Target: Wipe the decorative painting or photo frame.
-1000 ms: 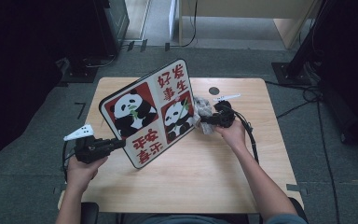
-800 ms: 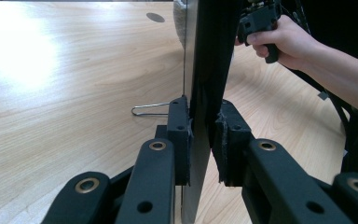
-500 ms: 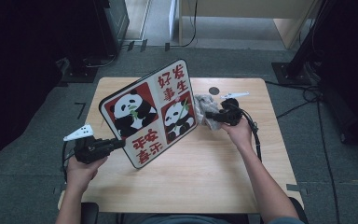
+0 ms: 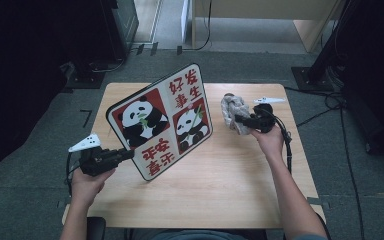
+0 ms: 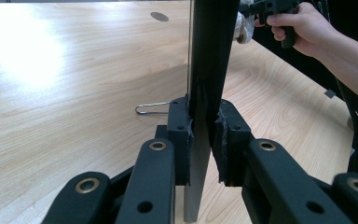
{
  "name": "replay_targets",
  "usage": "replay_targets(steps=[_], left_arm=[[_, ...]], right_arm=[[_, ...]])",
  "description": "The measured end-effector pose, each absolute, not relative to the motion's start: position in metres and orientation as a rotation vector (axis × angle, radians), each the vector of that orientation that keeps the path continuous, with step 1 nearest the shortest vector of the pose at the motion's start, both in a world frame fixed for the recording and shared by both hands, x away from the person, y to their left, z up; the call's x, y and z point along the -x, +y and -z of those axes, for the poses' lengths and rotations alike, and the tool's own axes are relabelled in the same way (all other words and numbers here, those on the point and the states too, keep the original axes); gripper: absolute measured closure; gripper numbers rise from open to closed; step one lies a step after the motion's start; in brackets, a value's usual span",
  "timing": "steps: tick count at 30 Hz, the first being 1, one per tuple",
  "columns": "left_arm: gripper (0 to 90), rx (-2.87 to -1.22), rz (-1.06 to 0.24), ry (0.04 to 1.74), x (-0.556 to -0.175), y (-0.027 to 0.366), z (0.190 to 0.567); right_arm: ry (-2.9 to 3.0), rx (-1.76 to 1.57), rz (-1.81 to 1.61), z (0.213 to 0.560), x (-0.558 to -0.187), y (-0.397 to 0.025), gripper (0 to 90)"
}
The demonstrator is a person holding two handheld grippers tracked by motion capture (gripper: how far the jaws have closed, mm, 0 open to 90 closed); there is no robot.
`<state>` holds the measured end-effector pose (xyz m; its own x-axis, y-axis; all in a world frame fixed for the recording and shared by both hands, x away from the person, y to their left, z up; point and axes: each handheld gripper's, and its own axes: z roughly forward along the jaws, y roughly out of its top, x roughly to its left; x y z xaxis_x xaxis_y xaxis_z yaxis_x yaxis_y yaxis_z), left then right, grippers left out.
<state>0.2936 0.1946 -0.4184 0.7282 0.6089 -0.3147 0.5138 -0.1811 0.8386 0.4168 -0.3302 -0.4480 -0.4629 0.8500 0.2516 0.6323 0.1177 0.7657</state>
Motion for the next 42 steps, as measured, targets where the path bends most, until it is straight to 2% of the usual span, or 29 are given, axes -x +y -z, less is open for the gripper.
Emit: replay_targets(steps=[28, 35, 39, 42], left_arm=[[78.2, -1.826, -0.116, 0.886, -0.297, 0.198, 0.418], [77.9, -1.826, -0.117, 0.886, -0.298, 0.198, 0.419], [77.8, -1.828, -0.117, 0.886, -0.297, 0.198, 0.419], [77.3, -1.828, -0.117, 0.888, -0.298, 0.198, 0.419]], right_arm=[[2.071, -1.539, -1.163, 0.493, -0.406, -0.386, 64.6], [2.053, -1.55, -1.197, 0.501, -0.407, -0.39, 58.7], [2.041, -1.602, -1.209, 0.5, -0.407, -0.391, 50.2], [2.052, -1.627, -1.211, 0.499, -0.407, -0.393, 48.9]])
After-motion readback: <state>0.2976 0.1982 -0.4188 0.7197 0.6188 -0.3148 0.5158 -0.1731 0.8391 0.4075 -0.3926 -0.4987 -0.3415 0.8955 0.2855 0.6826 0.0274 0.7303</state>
